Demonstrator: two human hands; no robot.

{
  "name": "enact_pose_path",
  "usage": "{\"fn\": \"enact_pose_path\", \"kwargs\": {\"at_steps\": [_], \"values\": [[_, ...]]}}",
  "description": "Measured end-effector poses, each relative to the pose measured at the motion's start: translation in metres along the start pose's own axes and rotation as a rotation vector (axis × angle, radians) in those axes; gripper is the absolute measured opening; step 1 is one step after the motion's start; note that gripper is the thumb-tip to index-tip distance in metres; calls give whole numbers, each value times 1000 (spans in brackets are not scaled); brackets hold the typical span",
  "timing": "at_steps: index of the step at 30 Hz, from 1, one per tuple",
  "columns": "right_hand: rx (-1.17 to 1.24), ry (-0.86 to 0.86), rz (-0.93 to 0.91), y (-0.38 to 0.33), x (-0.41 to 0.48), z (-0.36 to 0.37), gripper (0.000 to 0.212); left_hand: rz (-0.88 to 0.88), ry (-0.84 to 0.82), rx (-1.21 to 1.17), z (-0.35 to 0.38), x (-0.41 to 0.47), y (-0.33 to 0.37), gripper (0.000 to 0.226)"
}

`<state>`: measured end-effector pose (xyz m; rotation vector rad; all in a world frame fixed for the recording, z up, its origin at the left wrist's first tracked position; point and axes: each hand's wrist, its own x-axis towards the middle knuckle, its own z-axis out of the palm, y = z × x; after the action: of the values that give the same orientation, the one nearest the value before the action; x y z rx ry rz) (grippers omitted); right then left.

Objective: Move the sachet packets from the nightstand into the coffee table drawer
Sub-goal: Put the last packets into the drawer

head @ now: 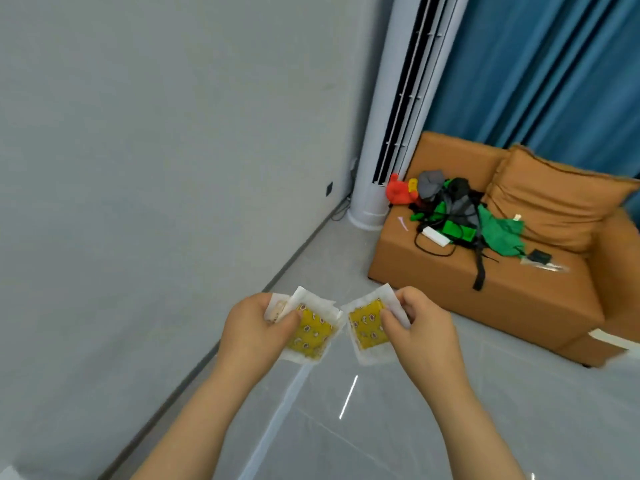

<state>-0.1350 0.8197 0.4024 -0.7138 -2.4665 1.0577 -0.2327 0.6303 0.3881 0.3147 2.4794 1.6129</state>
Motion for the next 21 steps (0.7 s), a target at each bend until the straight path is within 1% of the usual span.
{"fn": "enact_pose_path", "kwargs": {"at_steps": [5,7,11,15,18,21], "values": [[-40,162,139,65,21,-62,8,89,-192,59,96,30,46,27],[-52,197,172,81,29,-77,6,119,-239,67,121,40,58,25],[-85,312,259,123,56,-117,3,208,-371,101,195,74,88,17],[-122,414,375,157,80,-153,5,273,-528,116,263,109,120,30],[-119,490,483,180,92,-178,5,335,-639,149,312,128,145,30],[-128,582,582,207,95,-198,4,451,-747,193,365,138,167,30]]}}
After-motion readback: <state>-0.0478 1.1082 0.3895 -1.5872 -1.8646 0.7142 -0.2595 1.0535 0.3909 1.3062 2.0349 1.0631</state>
